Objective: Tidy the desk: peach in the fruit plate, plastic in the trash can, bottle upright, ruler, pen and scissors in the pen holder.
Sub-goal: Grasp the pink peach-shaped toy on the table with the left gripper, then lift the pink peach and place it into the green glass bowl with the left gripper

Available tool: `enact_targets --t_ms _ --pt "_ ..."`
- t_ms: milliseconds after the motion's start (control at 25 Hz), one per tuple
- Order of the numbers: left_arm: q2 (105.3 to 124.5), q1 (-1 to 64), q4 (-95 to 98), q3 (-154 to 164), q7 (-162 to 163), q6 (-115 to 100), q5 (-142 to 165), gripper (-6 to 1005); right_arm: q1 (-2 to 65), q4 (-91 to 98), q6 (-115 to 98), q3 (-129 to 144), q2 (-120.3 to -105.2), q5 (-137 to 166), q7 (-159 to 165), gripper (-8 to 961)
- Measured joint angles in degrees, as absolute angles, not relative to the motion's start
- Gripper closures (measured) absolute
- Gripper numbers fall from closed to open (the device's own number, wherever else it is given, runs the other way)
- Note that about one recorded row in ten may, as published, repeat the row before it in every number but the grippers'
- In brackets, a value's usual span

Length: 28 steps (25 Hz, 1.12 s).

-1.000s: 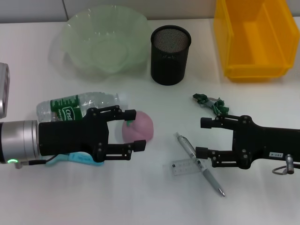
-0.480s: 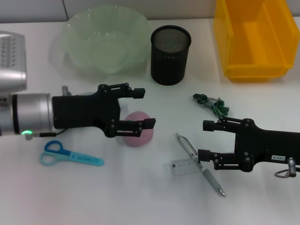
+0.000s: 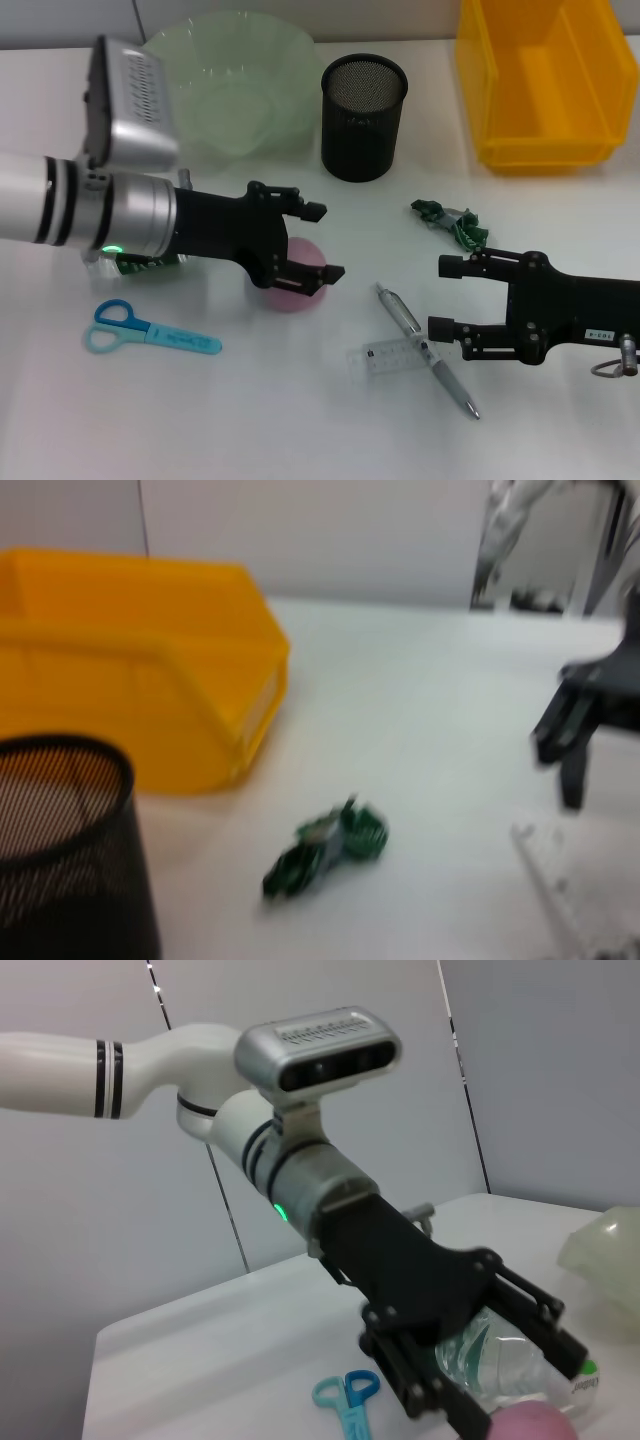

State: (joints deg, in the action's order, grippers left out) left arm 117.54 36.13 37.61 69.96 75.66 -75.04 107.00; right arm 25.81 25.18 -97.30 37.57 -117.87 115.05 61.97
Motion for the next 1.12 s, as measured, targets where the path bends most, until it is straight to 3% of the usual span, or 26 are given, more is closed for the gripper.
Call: enact_targets --t_ms 200,880,1000,1120 --pt "118.41 37.57 37.73 70.37 77.74 -71.76 112.41 186 25.84 25.13 -97.30 37.54 -117.77 115.07 61.97 175" --pt "118.42 37.62 37.89 70.58 78.91 -70.09 117.70 215 25.67 25.05 -97.29 37.52 -117.68 115.14 62.11 184" --pt "118.44 37.55 38.25 70.58 78.50 -70.26 117.75 476 25.61 25.05 -97.29 37.52 -117.68 115.14 62.12 186" --pt "118.45 37.35 38.73 70.57 78.40 -70.80 117.76 610 25.59 25.05 -97.29 37.52 -117.68 115.14 62.13 188"
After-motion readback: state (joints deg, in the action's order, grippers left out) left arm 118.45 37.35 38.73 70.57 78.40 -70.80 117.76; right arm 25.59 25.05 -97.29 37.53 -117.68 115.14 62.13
